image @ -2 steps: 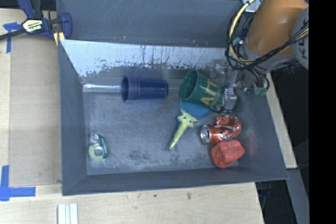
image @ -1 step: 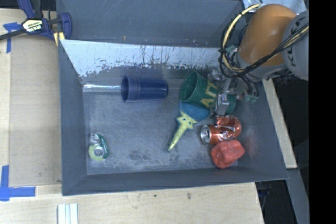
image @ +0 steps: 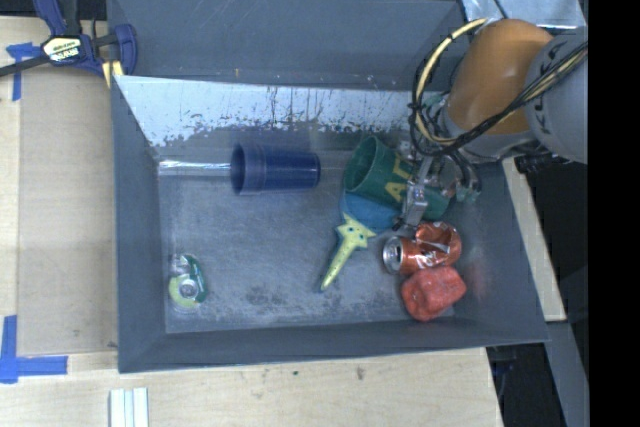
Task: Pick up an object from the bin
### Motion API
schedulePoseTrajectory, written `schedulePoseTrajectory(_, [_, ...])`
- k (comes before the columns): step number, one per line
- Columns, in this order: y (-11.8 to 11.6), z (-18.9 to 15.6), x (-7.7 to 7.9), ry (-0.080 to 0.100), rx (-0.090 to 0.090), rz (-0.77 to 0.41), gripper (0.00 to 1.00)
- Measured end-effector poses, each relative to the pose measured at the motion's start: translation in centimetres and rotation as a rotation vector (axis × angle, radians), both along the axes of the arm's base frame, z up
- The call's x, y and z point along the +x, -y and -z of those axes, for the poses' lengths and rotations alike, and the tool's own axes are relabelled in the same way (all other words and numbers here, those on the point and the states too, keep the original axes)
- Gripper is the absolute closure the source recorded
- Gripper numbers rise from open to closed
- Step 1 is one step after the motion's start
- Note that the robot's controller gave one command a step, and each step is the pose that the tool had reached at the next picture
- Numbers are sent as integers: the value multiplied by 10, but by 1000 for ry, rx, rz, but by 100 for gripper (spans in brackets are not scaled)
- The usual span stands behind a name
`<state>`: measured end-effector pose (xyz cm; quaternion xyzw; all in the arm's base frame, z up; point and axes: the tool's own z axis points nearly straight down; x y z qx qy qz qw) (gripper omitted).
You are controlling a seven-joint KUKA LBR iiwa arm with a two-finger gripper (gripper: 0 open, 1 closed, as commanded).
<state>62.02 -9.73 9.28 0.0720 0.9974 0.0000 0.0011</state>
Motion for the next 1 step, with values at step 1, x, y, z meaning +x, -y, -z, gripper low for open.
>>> schedulePoseTrajectory(1, [-12,-27,-22,7,-3,-101,0])
